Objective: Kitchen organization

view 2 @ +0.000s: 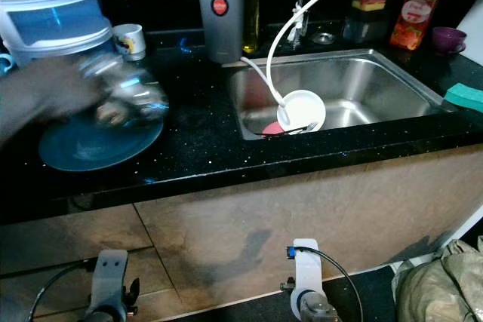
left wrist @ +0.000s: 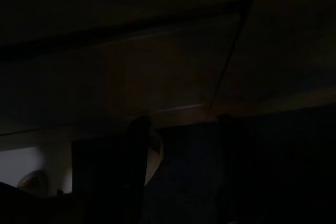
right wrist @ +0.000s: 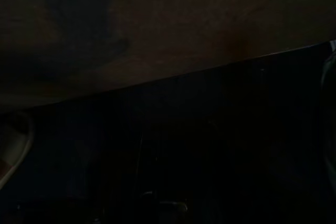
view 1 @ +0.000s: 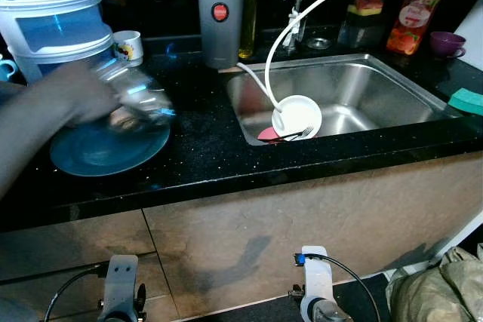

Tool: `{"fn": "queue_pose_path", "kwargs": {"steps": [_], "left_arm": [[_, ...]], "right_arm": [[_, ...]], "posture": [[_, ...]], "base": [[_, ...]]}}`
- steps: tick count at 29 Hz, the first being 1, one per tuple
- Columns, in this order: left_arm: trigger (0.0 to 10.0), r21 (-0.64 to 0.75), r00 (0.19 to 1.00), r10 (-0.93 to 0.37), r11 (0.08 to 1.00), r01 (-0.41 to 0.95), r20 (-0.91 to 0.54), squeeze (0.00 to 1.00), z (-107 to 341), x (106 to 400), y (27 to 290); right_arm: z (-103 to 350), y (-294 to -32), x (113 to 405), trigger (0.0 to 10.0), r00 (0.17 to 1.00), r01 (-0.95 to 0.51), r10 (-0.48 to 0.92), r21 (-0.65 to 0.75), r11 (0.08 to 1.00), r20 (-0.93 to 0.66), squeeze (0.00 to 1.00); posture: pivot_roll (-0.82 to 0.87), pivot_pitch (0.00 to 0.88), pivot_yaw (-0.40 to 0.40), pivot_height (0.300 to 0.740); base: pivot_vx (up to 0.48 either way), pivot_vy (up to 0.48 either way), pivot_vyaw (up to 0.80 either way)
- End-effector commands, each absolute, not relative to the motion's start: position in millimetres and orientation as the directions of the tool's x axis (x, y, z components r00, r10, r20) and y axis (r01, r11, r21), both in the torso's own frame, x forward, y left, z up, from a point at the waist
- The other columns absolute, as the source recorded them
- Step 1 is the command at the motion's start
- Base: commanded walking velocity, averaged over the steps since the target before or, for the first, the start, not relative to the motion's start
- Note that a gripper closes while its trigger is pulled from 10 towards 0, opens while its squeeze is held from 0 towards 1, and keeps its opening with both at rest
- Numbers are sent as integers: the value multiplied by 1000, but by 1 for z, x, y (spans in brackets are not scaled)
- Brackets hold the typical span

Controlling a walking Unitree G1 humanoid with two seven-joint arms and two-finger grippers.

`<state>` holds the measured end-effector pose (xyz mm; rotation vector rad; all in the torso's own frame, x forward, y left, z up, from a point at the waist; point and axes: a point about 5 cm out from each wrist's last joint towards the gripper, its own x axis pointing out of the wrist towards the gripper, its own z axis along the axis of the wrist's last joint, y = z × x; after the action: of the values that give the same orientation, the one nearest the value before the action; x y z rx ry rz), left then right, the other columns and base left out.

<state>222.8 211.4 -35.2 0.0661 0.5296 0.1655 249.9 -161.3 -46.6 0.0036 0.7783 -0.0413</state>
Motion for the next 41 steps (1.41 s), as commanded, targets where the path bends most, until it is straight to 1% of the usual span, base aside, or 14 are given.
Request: {"fn": "queue_pose_path", "kwargs": {"steps": [1, 5, 6, 9, 13, 19, 20, 21, 25, 29, 32, 34, 37, 41], "left_arm": [[10000, 100, 838, 179, 984, -149, -515, 0, -38, 220, 212], [10000, 83, 842, 171, 985, -149, -512, 0, -36, 221, 209], [10000, 81, 837, 162, 987, -141, -522, 0, -38, 219, 208], [10000, 73, 830, 149, 989, -130, -538, 0, -41, 216, 206], [10000, 50, 824, 132, 991, -125, -551, 0, -42, 215, 202], [10000, 30, 819, 121, 992, -126, -560, 0, -43, 213, 200], [10000, 30, 819, 121, 992, -126, -560, 0, -43, 213, 200], [10000, 38, 810, 124, 991, -125, -574, 0, -45, 210, 200], [10000, 32, 811, 141, 988, -149, -567, 0, -44, 211, 200], [10000, 18, 826, 138, 988, -153, -546, 0, -41, 213, 200], [10000, 0, 844, 133, 988, -156, -520, 0, -38, 215, 201], [10000, -11, 861, 107, 991, -130, -498, 0, -35, 217, 200], [10000, -23, 876, 84, 994, -107, -474, 0, -32, 220, 198], [10000, -3, 875, 107, 992, -123, -472, 0, -30, 221, 199]], "right_arm": [[-50, -162, 245, 10000, 699, 20, -33, -27, 999, -715, 0], [-50, -163, 245, 10000, 697, 0, -29, -41, 999, -716, 0], [-50, -163, 245, 10000, 698, -3, -28, -43, 999, -716, 0], [-50, -162, 245, 10000, 701, -14, -24, -47, 999, -713, 0], [-48, -162, 248, 10000, 710, -47, -6, -55, 997, -704, 0], [-45, -155, 252, 10000, 726, -157, 38, -111, 981, -686, 0], [-45, -155, 252, 10000, 726, -157, 38, -111, 981, -686, 0], [-43, -153, 254, 10000, 732, -207, 53, -147, 967, -679, 0], [-40, -151, 258, 10000, 739, -263, 81, -175, 949, -668, 0], [-37, -149, 261, 10000, 743, -255, 94, -150, 955, -663, 0], [-37, -147, 262, 10000, 748, -230, 102, -111, 967, -656, 0], [-36, -146, 262, 10000, 757, -195, 103, -74, 978, -645, 0], [-37, -148, 259, 10000, 761, -181, 101, -61, 982, -640, 0], [-39, -150, 257, 10000, 757, -180, 112, -41, 983, -643, 0]], "posture": [[5, 54, -1, 740], [8, 58, -3, 740], [2, 63, 10, 740], [-6, 63, 9, 740], [6, 71, -8, 740], [4, 81, -6, 740], [4, 81, -6, 740], [3, 80, -35, 740], [4, 81, -39, 740], [9, 83, -45, 740], [6, 86, -28, 740], [4, 84, -23, 740], [8, 86, -18, 740], [8, 89, -13, 740]], "base": [[0, 0, 0], [0, 0, 0], [0, 0, 0], [0, 0, 0], [0, 0, 0], [0, 0, 0], [0, 0, 0], [0, 0, 0], [0, 0, 0], [0, 0, 0], [0, 0, 0], [0, 0, 0], [0, 0, 0], [0, 0, 0]]}}
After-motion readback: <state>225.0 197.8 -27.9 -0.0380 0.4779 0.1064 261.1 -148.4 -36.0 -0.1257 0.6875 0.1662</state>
